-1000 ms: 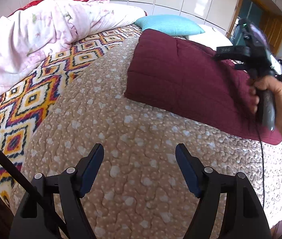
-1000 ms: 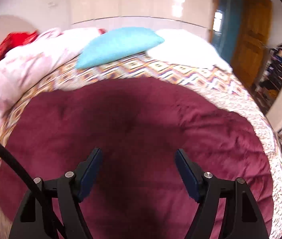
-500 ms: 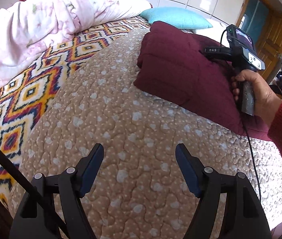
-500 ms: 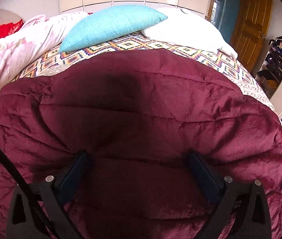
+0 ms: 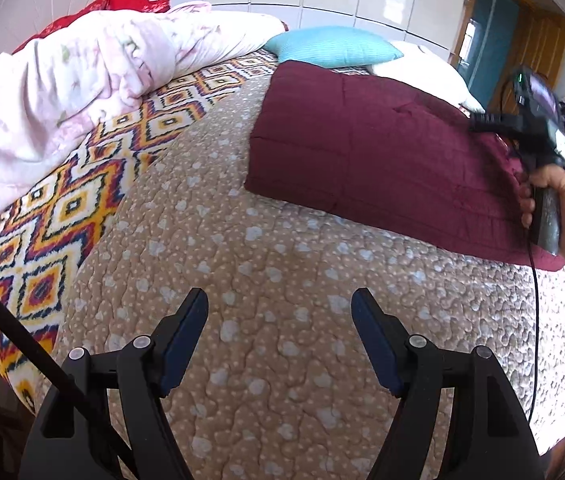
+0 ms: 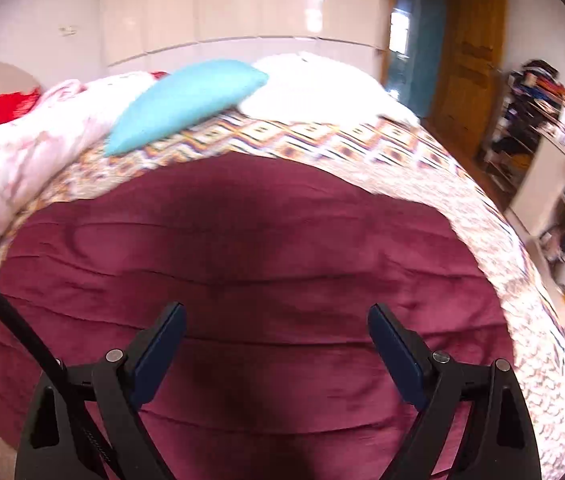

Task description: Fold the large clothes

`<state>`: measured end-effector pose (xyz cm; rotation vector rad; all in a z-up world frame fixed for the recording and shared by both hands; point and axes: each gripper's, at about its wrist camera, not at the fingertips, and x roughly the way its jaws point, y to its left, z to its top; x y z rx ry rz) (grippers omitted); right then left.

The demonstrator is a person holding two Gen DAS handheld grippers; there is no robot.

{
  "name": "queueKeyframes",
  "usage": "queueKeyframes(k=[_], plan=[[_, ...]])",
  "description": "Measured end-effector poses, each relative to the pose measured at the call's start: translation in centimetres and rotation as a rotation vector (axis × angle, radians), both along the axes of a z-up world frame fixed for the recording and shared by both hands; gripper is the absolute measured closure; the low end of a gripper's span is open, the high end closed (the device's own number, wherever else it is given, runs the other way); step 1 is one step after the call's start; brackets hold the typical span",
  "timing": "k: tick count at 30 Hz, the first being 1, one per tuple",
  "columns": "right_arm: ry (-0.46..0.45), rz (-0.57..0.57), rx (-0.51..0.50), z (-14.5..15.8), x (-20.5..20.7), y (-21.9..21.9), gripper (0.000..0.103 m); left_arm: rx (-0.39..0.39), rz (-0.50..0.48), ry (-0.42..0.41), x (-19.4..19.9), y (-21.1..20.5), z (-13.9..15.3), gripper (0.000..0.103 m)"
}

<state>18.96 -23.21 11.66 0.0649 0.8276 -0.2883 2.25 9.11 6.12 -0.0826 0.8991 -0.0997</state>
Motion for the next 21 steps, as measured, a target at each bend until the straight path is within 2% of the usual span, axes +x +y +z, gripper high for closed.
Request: queueKeyframes(k=[2,4,5,9,11,13,17,21], plan=[[0.05,-0.081,0.03,-2.1,0.5,-3.4,0.009,0.022,-0.011,-0.005,-0.1,-0.5,0.0,0.03],[0.051,-0.115,0.173,-3.9,0.7,-6.1,0.007,0.042,-0.015,-0.009,0.0,-1.0,0.0,0.03],[0.043,-0.128,0.213,-4.3,0.8,-6.9,0.006,0.047,-0.017,-0.009,0.0,-1.1,0.0,0.03],[0.076,-0.121,0.142,-4.3,2.1,-5.9,0.002,0.041,-0.022,0.0,0.1,-1.5,0.0,0.03],[0.084,-0.123,0.138,-3.5,1.7,-5.7,0.007,0.043,-0.026,-0.002,-0.1,-1.7,0.2,0.03],[0.051,-0.125,0.145,-2.0,0.0,-5.7,0.012,0.047,-0.032,-0.009,-0.5,-1.8,0.3,0.03],[-0.019,-0.075,0.145,0.4,-4.7,-4.8,0.012,0.036,-0.043,-0.008,-1.3,-2.2,0.5,0.03],[0.012,-0.041,0.115,-0.5,-8.3,-4.4,0.012,0.03,-0.052,0.0,-1.9,-2.9,0.6,0.03]])
